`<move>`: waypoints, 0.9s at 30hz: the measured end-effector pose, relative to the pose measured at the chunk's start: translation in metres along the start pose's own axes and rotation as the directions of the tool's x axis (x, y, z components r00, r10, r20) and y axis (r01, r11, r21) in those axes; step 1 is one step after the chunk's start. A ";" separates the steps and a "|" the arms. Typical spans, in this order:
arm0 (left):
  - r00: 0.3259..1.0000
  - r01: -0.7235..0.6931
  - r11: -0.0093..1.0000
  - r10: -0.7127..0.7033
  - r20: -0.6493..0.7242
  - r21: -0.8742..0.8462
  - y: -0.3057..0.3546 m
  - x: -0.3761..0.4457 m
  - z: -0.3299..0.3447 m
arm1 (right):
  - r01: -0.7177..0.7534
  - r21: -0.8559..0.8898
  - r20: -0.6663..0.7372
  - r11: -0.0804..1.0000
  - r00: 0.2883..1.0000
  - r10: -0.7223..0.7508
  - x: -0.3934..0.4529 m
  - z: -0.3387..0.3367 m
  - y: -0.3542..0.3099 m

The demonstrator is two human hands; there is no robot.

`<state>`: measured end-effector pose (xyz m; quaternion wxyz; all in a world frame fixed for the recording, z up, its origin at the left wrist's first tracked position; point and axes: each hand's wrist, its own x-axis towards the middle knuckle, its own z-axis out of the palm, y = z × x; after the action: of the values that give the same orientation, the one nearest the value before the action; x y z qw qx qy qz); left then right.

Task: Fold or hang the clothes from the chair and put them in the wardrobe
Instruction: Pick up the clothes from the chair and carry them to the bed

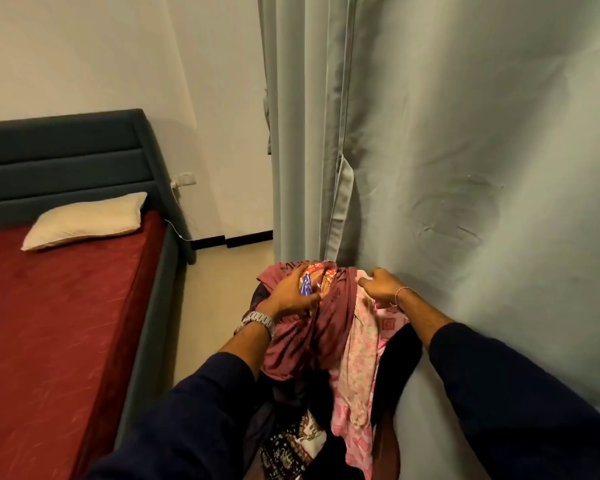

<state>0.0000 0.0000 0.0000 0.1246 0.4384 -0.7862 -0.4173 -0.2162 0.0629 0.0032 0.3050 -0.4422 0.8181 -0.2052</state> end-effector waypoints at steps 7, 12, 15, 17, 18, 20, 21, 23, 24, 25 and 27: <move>0.977 0.214 0.969 -0.212 0.030 -0.124 -0.044 0.042 0.039 | -0.227 0.143 -0.162 0.963 0.955 0.249 0.051 0.036 0.015; 0.960 0.257 0.889 -0.281 -0.011 -0.379 -0.046 0.049 0.076 | -0.259 0.101 -0.166 0.961 0.948 0.273 0.066 0.045 0.019; 0.936 0.250 0.811 -0.343 -0.084 -0.529 -0.042 0.059 0.086 | -0.248 0.202 -0.143 0.947 0.949 0.279 0.072 0.045 0.020; 0.925 0.247 0.802 -0.362 -0.113 -0.544 -0.036 0.065 0.089 | -0.233 0.211 -0.147 0.949 0.953 0.266 0.074 0.047 0.018; 0.923 0.253 0.802 -0.367 -0.114 -0.541 -0.034 0.069 0.091 | -0.215 0.212 -0.152 0.953 0.956 0.250 0.074 0.049 0.016; 0.921 0.264 0.801 -0.374 -0.105 -0.537 -0.030 0.075 0.094 | -0.163 0.240 -0.152 0.957 0.967 0.203 0.075 0.051 0.011; 0.920 0.258 0.806 -0.373 -0.118 -0.533 -0.030 0.078 0.096 | -0.139 0.262 -0.147 0.955 0.972 0.181 0.074 0.051 0.006; 0.912 0.245 0.809 -0.379 -0.155 -0.535 -0.032 0.081 0.096 | -0.095 0.313 -0.113 0.945 0.984 0.136 0.073 0.049 -0.003; 0.904 0.233 0.806 -0.385 -0.183 -0.545 -0.033 0.082 0.095 | -0.080 0.339 -0.083 0.937 0.990 0.115 0.074 0.050 -0.006; 0.894 0.229 0.795 -0.400 -0.202 -0.562 -0.035 0.082 0.093 | -0.081 0.391 -0.043 0.917 0.993 0.106 0.074 0.052 -0.007; 0.868 0.226 0.754 -0.443 -0.224 -0.617 -0.038 0.080 0.083 | -0.107 0.514 0.048 0.851 0.994 0.096 0.070 0.053 -0.012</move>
<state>-0.0709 -0.0281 -0.0943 0.3126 0.5842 -0.4948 -0.5622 -0.2022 -0.0061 -0.0505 0.4309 -0.3026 0.7522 -0.3961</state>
